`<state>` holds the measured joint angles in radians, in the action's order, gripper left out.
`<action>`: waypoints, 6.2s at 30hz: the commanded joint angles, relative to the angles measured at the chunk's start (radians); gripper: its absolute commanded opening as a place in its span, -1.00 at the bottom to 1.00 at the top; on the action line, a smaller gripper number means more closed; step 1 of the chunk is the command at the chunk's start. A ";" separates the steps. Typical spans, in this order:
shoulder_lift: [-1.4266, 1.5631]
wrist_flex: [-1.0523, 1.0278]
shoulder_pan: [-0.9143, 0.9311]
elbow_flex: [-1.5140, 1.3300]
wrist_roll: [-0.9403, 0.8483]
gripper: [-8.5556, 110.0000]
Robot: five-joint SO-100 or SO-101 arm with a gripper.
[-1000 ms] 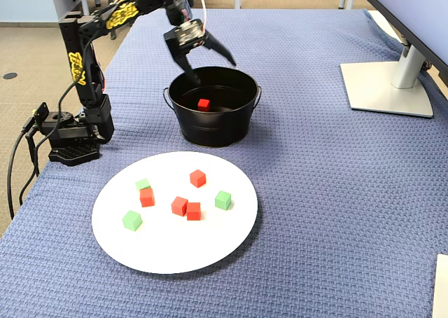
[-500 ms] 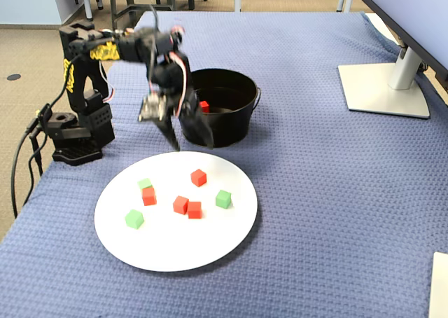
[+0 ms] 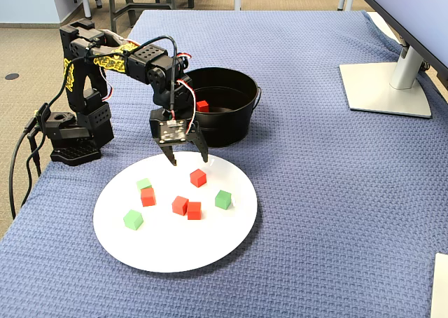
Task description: Pick up the red cubes from the white plate and place them in the black recipient
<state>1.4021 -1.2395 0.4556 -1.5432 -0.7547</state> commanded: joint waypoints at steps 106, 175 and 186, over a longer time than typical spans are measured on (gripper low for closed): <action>0.353 -0.086 0.138 -0.026 0.173 -0.29; 0.044 0.268 0.313 -0.311 -0.316 -0.51; 0.081 0.227 0.288 -0.305 -0.267 -0.83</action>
<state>1.4067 -0.9971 0.7593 -1.8515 -1.0370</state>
